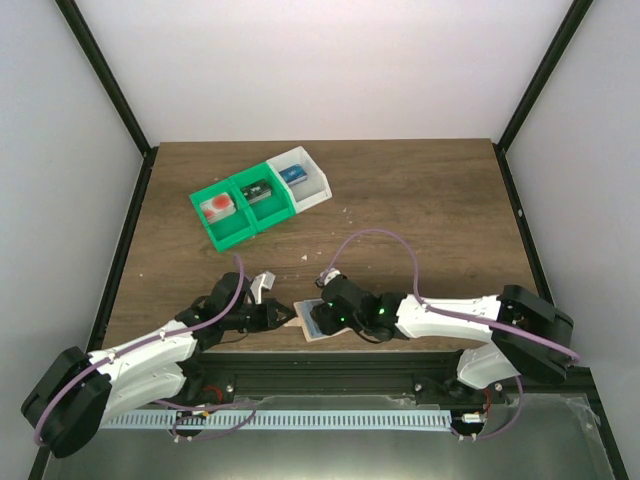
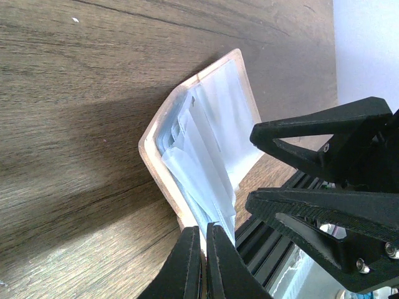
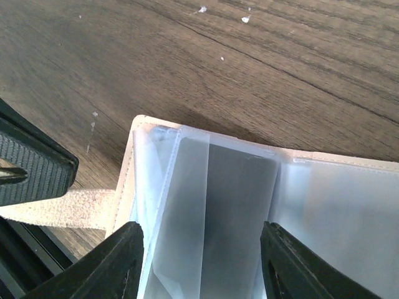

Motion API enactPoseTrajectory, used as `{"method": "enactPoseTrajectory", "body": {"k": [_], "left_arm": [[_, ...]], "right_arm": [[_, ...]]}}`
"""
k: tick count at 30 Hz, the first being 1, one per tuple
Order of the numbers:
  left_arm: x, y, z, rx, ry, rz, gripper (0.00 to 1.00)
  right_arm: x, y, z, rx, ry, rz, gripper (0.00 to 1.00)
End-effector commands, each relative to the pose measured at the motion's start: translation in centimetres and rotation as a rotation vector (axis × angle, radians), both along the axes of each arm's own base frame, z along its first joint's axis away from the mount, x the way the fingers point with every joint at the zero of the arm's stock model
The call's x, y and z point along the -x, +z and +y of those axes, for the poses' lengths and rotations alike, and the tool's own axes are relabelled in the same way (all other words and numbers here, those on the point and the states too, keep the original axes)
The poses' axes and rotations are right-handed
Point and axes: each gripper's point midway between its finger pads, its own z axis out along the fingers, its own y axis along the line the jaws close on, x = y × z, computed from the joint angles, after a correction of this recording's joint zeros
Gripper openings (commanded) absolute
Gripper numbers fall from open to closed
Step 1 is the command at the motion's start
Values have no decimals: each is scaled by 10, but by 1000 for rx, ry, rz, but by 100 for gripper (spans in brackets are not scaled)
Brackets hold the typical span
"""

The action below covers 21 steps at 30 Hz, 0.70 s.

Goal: Take the credit cards out of the card holder

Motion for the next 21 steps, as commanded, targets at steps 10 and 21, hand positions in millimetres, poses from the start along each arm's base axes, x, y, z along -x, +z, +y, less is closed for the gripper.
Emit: {"method": "enactPoseTrajectory", "body": {"k": [10,21], "left_arm": [[-1,4,-2,22,-1,-20,0],[-2,4,-2,23,-1,-21,0]], "right_arm": [[6,-2,1,-1,15,21,56],[9,-16,9,27,30,57,61]]}}
